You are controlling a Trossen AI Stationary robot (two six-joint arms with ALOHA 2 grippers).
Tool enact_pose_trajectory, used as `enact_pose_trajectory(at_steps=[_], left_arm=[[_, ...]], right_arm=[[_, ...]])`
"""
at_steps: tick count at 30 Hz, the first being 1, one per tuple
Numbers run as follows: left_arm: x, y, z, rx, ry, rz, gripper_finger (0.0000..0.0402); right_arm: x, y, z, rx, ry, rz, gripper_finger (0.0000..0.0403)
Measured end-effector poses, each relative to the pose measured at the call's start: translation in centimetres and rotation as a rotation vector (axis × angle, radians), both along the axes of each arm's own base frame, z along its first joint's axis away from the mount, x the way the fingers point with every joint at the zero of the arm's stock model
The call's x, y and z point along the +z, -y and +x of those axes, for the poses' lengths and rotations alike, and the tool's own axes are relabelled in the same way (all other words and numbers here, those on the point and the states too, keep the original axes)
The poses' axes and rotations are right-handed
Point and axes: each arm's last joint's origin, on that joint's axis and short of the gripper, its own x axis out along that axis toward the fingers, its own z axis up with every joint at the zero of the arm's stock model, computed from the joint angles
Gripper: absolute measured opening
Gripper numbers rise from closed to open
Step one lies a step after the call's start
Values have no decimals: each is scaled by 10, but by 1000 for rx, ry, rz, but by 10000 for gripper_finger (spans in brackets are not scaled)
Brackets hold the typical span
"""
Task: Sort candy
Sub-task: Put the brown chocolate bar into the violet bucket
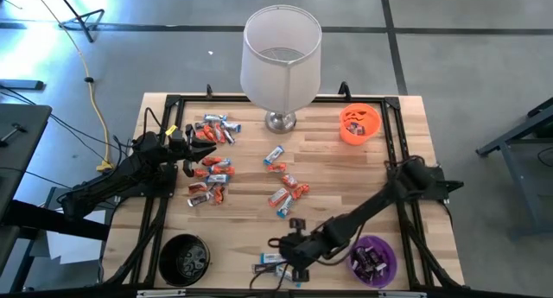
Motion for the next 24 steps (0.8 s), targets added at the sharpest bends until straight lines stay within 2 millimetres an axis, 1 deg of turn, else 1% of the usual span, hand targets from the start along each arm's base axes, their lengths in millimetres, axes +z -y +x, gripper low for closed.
enact_pose_trajectory(at_steps=[3,9,13,16,19,22,24], left_arm=[[0,0,0,0,0,0,64],[0,0,0,0,0,0,64],[0,0,0,0,0,0,64],[0,0,0,0,0,0,64],[0,0,0,0,0,0,65],[0,0,0,0,0,0,65],[0,0,0,0,0,0,64]], right_arm=[[1,-9,15,24,15,-12,117],[-1,-29,42,33,-8,-24,117],[-9,-38,55,40,-48,-40,117],[-13,-43,61,42,-74,-53,117],[-22,-42,65,47,-98,-73,117],[-31,-40,66,48,-126,-80,117],[-33,-39,65,34,-151,-73,117]])
